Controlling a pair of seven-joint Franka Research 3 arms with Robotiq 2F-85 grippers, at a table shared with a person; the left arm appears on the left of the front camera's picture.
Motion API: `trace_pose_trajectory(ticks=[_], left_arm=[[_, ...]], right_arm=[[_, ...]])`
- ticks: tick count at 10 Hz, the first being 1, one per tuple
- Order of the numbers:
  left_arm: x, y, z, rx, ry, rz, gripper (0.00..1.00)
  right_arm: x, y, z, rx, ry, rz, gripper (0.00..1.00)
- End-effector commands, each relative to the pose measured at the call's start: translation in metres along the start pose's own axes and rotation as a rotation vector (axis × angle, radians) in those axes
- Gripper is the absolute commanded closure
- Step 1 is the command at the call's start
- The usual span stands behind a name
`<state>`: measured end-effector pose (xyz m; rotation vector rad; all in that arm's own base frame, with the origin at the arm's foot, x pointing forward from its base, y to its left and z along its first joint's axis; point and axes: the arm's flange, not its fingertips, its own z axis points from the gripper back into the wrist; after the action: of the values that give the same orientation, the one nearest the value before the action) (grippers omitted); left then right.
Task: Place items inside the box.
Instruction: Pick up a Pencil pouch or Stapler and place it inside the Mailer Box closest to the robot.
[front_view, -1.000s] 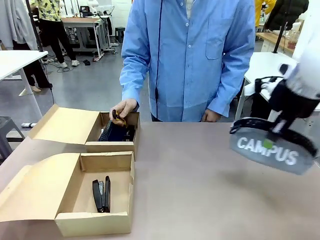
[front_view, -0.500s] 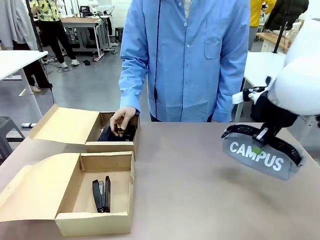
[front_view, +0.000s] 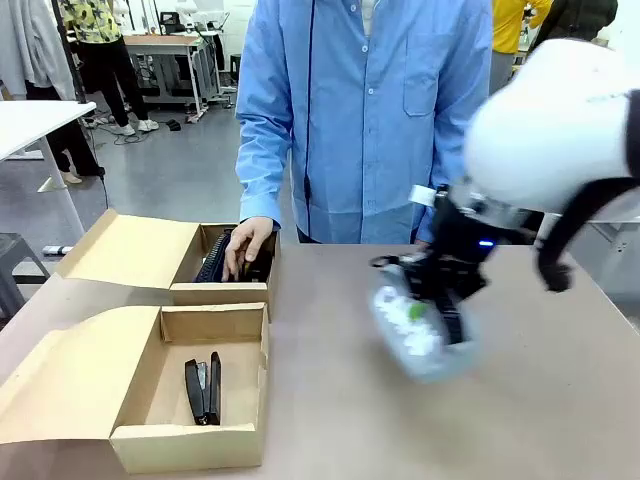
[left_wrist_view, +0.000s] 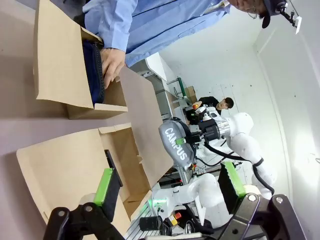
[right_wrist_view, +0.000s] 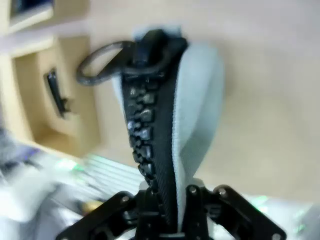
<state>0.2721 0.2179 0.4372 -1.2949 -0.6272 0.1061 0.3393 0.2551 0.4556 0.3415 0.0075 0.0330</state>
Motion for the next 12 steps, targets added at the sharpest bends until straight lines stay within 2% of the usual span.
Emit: trace_pose_trajectory(ticks=[1,2,3,5,6,7,9,10,11,12], left_arm=[[0.0,-0.001,-0.001,-0.015,-0.007,-0.018,0.0],[0.0,-0.001,-0.001,-0.015,-0.007,-0.018,0.0],[0.0,-0.001,-0.001,-0.015,-0.007,-0.018,0.0],[0.0,-0.001,-0.001,-0.015,-0.007,-0.018,0.0],[0.0,-0.001,-0.001,-0.015,-0.007,-0.018,0.0],[0.0,-0.001,-0.001,-0.015,-0.007,-0.018,0.0],[0.0,-0.001,-0.001,-0.015,-0.007,-0.018,0.0],[0.0,-0.001,-0.001,-0.015,-0.007,-0.018,0.0],[0.0,-0.001,-0.001,-0.015,-0.007,-0.018,0.0],[0.0,-0.001,-0.001,-0.015,-0.007,-0.018,0.0]], right_arm=[[0.002,0.067,-0.026,0.039,-0.113,-0.157,0.93],[-0.007,0.104,-0.043,0.031,-0.155,-0.141,0.93],[-0.017,0.135,-0.055,0.059,-0.162,-0.064,0.93],[-0.038,0.186,-0.086,0.163,-0.103,0.084,0.93],[-0.044,0.195,-0.096,0.161,-0.089,0.166,0.93],[-0.048,0.169,-0.072,0.125,-0.119,0.016,0.93],[-0.048,0.169,-0.072,0.125,-0.119,0.016,0.93],[-0.05,0.183,-0.088,0.134,-0.1,0.064,0.93],[-0.053,0.2,-0.091,0.142,-0.165,0.027,0.93],[-0.053,0.214,-0.088,0.187,-0.184,0.02,0.93]])
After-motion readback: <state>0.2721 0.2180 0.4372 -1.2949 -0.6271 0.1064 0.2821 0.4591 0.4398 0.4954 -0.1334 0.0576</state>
